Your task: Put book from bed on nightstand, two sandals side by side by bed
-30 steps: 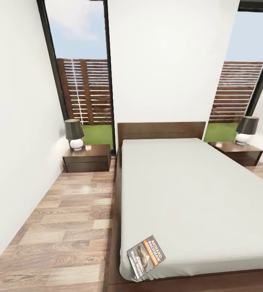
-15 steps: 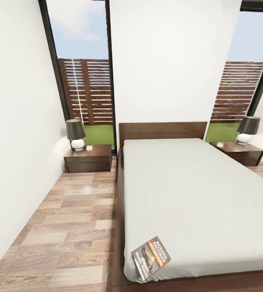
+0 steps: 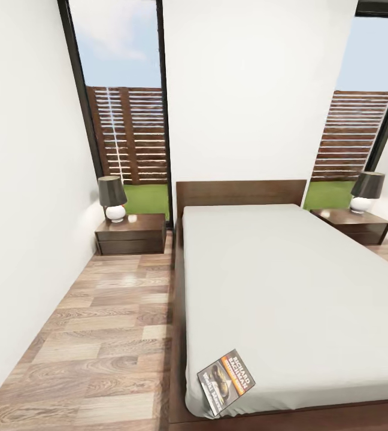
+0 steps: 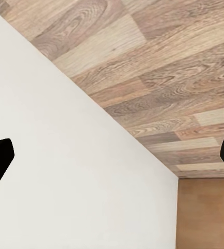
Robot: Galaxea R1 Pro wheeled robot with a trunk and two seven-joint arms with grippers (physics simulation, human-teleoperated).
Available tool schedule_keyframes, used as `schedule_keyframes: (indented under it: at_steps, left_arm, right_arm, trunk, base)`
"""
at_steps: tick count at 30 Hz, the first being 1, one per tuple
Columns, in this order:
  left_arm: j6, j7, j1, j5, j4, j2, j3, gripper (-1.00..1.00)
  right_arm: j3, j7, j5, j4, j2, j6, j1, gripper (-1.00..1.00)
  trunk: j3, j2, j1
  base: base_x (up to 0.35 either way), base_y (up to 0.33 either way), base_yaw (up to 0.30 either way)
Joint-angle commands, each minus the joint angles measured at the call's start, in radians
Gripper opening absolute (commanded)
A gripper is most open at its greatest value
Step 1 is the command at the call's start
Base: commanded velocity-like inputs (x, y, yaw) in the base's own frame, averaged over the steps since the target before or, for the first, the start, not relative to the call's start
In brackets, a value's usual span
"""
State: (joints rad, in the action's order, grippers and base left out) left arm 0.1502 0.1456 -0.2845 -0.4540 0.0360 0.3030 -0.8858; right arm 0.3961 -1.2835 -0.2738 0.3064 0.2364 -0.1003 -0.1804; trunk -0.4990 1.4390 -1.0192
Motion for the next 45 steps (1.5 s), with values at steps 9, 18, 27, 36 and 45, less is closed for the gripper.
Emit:
schedule_keyframes:
  at_steps: [9, 18, 27, 36, 45]
  left_arm:
    - [0.006, 0.005, -0.001, -0.009, 0.004, 0.001, -0.008, 1.0]
    - [0.006, 0.007, -0.001, -0.009, 0.004, 0.001, -0.008, 1.0]
    - [0.006, 0.009, -0.003, -0.009, 0.003, 0.0, -0.008, 1.0]
    - [0.006, 0.01, -0.003, -0.009, 0.002, -0.001, -0.008, 1.0]
    - [0.006, 0.01, -0.004, -0.009, 0.002, -0.001, -0.008, 1.0]
  right_arm:
    - [0.005, -0.006, -0.058, -0.003, 0.005, -0.05, -0.002, 1.0]
    - [0.005, -0.008, -0.09, -0.021, 0.008, -0.078, -0.003, 1.0]
    - [0.006, -0.007, -0.1, -0.03, 0.007, -0.087, -0.004, 1.0]
    - [0.015, -0.007, -0.112, -0.045, 0.008, -0.121, -0.004, 1.0]
    - [0.033, -0.009, -0.13, -0.054, 0.012, -0.15, -0.004, 1.0]
  trunk:
    - [-0.001, 0.0, 0.0]
    - [-0.001, 0.0, 0.0]
    - [-0.001, 0.0, 0.0]
    - [-0.001, 0.0, 0.0]
    - [-0.001, 0.0, 0.0]
  base:
    - [0.001, 0.021, 0.0]
    - [0.0, 0.054, 0.0]
    - [0.0, 0.014, 0.0]
    - [0.0, 0.003, 0.0]
    - [0.0, 0.0, 0.0]
